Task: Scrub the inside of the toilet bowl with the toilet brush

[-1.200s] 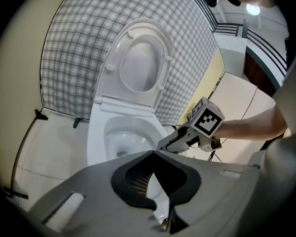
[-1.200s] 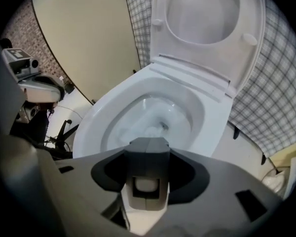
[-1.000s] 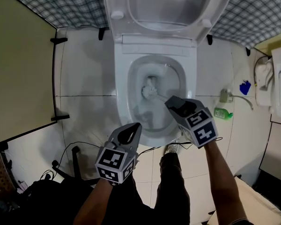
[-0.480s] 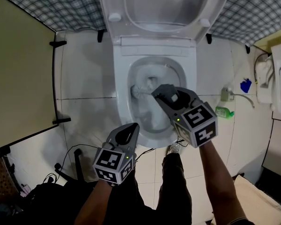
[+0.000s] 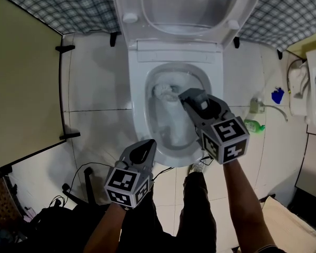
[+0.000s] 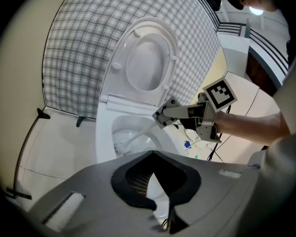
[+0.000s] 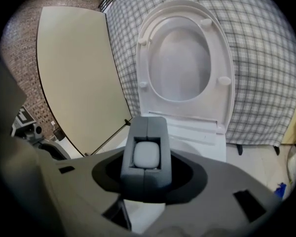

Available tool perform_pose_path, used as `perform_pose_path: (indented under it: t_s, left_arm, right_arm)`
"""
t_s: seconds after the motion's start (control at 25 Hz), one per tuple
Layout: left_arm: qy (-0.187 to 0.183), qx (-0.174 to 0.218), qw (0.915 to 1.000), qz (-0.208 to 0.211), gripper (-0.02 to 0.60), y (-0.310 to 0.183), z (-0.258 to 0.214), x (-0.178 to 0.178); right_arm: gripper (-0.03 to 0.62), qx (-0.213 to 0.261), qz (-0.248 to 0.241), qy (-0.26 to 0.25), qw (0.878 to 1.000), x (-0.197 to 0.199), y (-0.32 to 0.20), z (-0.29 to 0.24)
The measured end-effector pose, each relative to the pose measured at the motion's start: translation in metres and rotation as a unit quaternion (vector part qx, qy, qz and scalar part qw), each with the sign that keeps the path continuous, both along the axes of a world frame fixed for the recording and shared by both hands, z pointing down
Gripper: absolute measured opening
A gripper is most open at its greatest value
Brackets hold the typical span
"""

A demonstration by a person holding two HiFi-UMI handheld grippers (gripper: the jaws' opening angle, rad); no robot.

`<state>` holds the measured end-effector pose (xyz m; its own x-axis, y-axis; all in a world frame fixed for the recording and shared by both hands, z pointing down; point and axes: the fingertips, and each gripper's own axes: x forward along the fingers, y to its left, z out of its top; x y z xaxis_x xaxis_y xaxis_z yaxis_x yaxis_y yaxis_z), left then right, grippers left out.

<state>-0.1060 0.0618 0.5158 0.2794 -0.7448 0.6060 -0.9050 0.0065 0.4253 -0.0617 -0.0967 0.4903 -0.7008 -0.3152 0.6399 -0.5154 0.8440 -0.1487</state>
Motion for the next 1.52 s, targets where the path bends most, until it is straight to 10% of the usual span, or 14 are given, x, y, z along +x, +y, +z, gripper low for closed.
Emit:
perform_pose_path:
  t_s: [0.96, 1.52]
  left_arm:
    - [0.002, -0.002, 1.0000, -0.005, 0.009, -0.003, 0.005, -0.009]
    - [0.005, -0.001, 1.0000, -0.007, 0.009, -0.003, 0.005, -0.012]
  right_arm:
    - [0.198, 0.028, 0.002, 0.075, 0.997, 0.004, -0.017, 0.049]
    - [0.198, 0.083, 0.022, -0.003, 0.996, -0.021, -0.035, -0.025]
